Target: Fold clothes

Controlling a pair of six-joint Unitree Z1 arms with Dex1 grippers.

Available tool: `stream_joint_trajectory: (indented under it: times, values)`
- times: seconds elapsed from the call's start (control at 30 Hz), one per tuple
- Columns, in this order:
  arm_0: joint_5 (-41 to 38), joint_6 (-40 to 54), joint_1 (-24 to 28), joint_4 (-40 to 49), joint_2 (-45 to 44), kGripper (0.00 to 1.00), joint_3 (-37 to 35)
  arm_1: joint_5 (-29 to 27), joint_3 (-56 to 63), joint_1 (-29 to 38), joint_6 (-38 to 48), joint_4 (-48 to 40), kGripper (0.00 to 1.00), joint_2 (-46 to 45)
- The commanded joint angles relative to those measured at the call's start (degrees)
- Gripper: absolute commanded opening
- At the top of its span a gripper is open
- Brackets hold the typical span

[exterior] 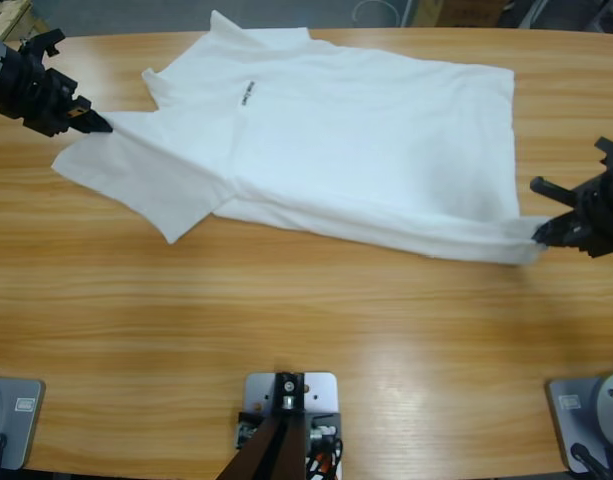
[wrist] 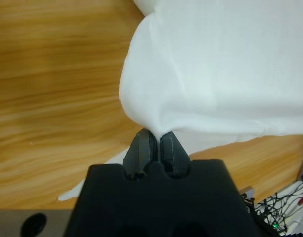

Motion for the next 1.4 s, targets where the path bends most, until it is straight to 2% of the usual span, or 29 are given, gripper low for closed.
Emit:
stream_joint_trajectory:
  times: [0.03, 0.47, 1.4]
  values:
    - [-0.95, 0.36, 0.60, 2.31, 5.49, 0.000, -4.11, -0.78, -0.99, -2.87, -2.85, 0.38, 0.000, 4.56]
    - [-1.49, 0.40, 0.68, 5.42, 9.68, 0.000, -9.54, -1.05, -4.35, -7.09, -7.75, 0.48, 0.000, 9.08]
    - [-4.11, 2.10, 1.21, 17.83, 20.47, 0.000, -27.47, -2.28, -12.10, -12.14, -13.13, 2.48, 0.000, 15.25]
